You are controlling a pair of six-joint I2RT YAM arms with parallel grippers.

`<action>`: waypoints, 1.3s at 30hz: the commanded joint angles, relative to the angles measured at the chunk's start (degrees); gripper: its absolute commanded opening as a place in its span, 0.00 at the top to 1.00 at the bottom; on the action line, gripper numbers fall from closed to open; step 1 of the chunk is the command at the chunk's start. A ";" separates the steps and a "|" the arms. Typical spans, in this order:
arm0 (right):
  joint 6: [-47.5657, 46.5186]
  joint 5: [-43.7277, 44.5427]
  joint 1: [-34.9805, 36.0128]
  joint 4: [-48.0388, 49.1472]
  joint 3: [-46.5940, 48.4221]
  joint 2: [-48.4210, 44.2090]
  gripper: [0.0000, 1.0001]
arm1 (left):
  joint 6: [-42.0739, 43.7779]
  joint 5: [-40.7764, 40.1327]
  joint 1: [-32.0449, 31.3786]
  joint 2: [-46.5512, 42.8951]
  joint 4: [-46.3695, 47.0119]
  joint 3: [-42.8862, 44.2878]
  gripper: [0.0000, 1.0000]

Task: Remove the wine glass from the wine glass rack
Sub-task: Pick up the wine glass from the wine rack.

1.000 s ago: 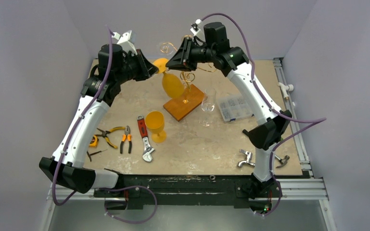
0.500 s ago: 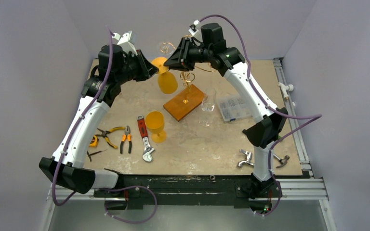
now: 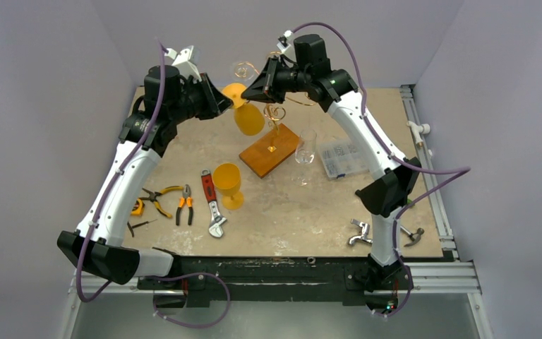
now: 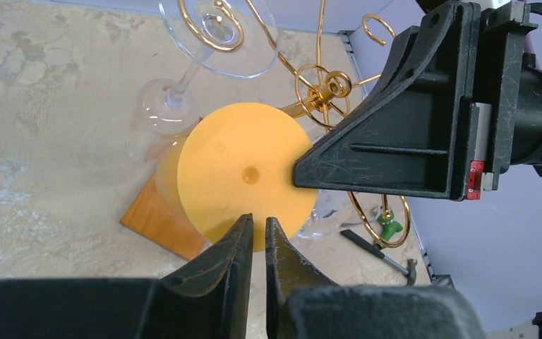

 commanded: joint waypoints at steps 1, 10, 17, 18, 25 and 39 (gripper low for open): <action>-0.08 -0.04 0.30 2.03 1.25 -1.16 1.00 | -0.12 0.65 0.60 -2.14 0.34 3.02 0.88; 0.42 0.98 0.28 2.20 0.89 -2.54 1.00 | -0.76 0.73 0.56 -3.26 -1.91 6.65 0.41; 1.14 1.86 0.26 2.20 0.64 -3.76 1.00 | -0.96 -0.65 0.56 -4.99 -3.48 7.80 0.00; 1.24 2.07 0.28 2.28 0.64 -4.00 1.00 | -0.95 -0.67 0.56 -5.34 -3.67 7.73 0.00; 1.88 4.00 0.33 3.13 -0.45 -5.74 1.00 | -2.29 -0.75 0.60 -8.55 -3.51 6.08 0.00; 5.48 5.04 0.25 7.44 -3.58 -8.11 1.00 | -2.73 -1.14 0.59 -12.77 -5.53 4.61 0.00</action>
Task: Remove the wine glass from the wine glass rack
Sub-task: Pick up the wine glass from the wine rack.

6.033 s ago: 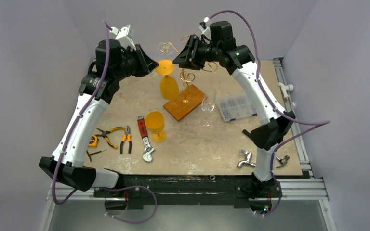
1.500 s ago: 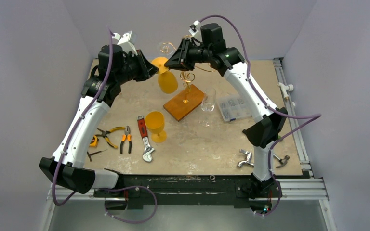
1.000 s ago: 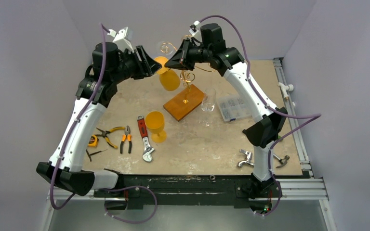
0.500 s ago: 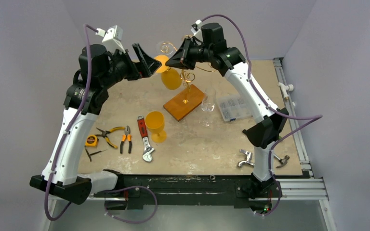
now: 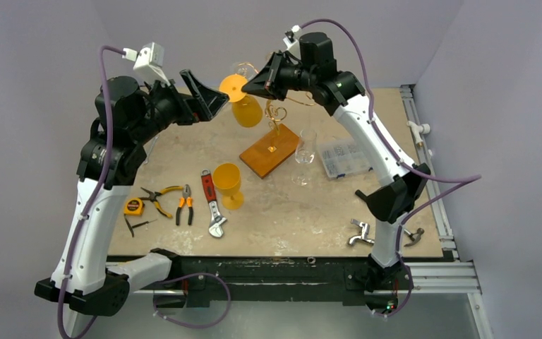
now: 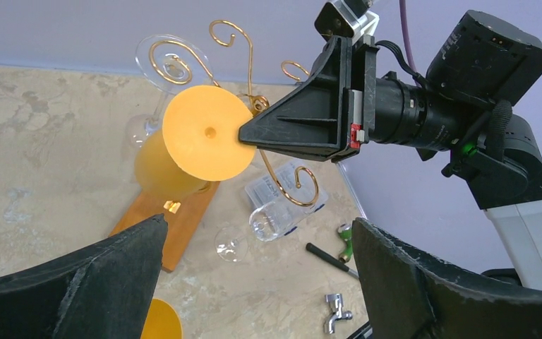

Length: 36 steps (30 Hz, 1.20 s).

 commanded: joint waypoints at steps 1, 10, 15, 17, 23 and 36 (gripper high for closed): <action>1.72 1.25 -0.07 4.31 -0.87 -3.81 1.00 | -1.08 -0.05 0.60 -1.14 -0.09 -0.18 0.00; 4.20 -1.40 0.25 6.40 -2.47 -4.67 1.00 | -1.30 -0.02 0.60 -3.02 -1.50 -0.66 0.00; 4.73 -1.81 0.49 7.77 -4.83 -6.62 1.00 | -1.60 -0.20 0.56 -4.67 -1.31 -2.90 0.00; 5.44 -2.19 0.56 8.55 -5.92 -7.44 1.00 | -1.89 -0.06 0.57 -4.88 -1.42 -3.22 0.00; 7.18 -3.50 0.57 10.08 -8.16 -8.30 1.00 | -2.07 -0.08 0.51 -5.29 -1.31 -3.52 0.01; 9.64 -5.57 0.80 12.54 -7.77 -6.37 1.00 | 0.37 -2.80 0.56 -9.06 -2.17 -5.71 0.01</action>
